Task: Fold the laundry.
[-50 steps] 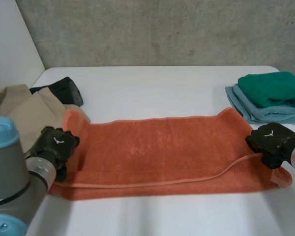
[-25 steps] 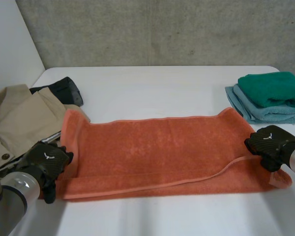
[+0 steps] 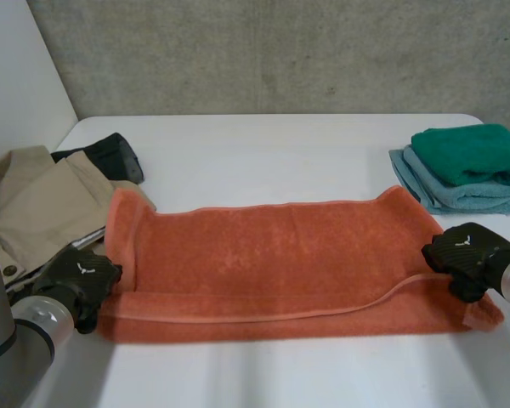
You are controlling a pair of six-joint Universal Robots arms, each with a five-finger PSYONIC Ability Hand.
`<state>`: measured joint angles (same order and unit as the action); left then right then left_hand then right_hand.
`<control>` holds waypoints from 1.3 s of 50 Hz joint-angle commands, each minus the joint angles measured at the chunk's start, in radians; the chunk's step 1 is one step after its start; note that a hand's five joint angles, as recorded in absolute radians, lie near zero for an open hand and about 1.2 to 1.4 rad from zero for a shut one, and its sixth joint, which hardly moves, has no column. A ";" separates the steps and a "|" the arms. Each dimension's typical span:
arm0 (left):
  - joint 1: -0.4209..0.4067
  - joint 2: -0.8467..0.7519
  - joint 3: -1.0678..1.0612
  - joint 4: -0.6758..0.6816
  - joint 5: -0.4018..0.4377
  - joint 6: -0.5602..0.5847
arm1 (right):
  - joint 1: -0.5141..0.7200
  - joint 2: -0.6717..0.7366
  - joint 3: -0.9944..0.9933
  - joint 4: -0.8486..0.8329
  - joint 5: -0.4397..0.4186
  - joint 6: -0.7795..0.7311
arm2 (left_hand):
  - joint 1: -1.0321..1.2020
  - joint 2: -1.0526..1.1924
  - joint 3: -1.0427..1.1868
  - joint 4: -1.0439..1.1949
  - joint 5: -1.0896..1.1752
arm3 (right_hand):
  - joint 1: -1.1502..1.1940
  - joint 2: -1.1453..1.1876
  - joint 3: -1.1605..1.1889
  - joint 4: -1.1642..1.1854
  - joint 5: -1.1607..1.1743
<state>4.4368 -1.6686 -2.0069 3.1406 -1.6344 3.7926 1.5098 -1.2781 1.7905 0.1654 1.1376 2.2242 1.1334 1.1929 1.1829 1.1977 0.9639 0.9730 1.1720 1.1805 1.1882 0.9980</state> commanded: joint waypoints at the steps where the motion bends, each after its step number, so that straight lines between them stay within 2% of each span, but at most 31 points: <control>1: 0.030 0.004 -0.003 0.085 -0.004 -0.010 | -0.008 -0.003 0.006 0.005 -0.009 0.138 | 0.263 0.203 0.213 0.199 0.258 | 0.423 0.224 0.216 0.208 0.224; 6: 0.049 0.000 0.002 0.121 -0.013 -0.013 | -0.013 0.000 0.004 0.006 -0.030 0.219 | 0.263 0.203 0.213 0.199 0.258 | 0.398 0.199 0.191 0.183 0.199; 10: 0.052 -0.007 0.008 0.124 -0.015 -0.013 | -0.052 0.000 0.006 0.017 -0.053 0.224 | 0.263 0.203 0.213 0.199 0.258 | 0.029 -0.170 -0.179 -0.186 -0.171; 15: 0.052 -0.013 0.016 0.124 -0.013 -0.013 | -0.083 0.000 0.006 0.055 -0.067 0.221 | 0.263 0.203 0.213 0.199 0.258 | -0.119 -0.318 -0.326 -0.334 -0.318; 26: 0.050 -0.020 0.022 0.124 -0.013 -0.014 | -0.111 0.000 0.018 0.072 -0.061 0.203 | 0.263 0.203 0.213 0.199 0.258 | -0.157 -0.356 -0.364 -0.372 -0.356; 37: 0.050 -0.022 0.010 0.121 -0.015 -0.014 | -0.115 0.002 -0.020 0.212 -0.079 0.192 | 0.263 0.203 0.213 0.199 0.258 | -0.201 -0.400 -0.409 -0.416 -0.401; 44: 0.050 -0.022 0.007 0.121 -0.015 -0.014 | -0.114 0.002 0.007 0.230 -0.102 0.124 | 0.263 0.203 0.213 0.199 0.258 | -0.108 -0.307 -0.315 -0.323 -0.307; 45: 0.050 -0.022 0.007 0.121 -0.015 -0.014 | -0.115 0.002 0.013 0.230 -0.102 0.115 | 0.263 0.203 0.213 0.199 0.258 | -0.008 -0.207 -0.216 -0.223 -0.208; 46: 0.050 -0.022 0.007 0.121 -0.015 -0.014 | -0.117 0.003 0.023 0.230 -0.105 0.098 | 0.263 0.203 0.213 0.199 0.258 | 0.333 0.134 0.125 0.118 0.133; 47: 0.050 -0.022 0.007 0.121 -0.016 -0.014 | -0.117 0.005 0.023 0.230 -0.105 0.092 | 0.263 0.203 0.213 0.199 0.258 | 0.422 0.223 0.215 0.207 0.223; 56: 0.036 -0.005 0.007 0.105 -0.018 -0.014 | -0.174 -0.038 -0.032 0.238 -0.090 -0.021 | 0.263 0.203 0.213 0.199 0.258 | 0.423 0.224 0.216 0.208 0.224; 65: 0.032 0.199 0.057 0.024 -0.021 -0.033 | -0.229 -0.309 -0.141 0.293 -0.114 -0.040 | 0.263 0.203 0.213 0.199 0.258 | 0.423 0.224 0.216 0.208 0.224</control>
<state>4.4712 -1.6215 -1.9951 3.2217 -1.6521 3.7770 1.3176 -1.4161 1.7382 0.4235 1.0421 2.1807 1.1334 1.1961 1.1874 1.1983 0.9639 0.9811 1.1778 1.1807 1.1889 0.9915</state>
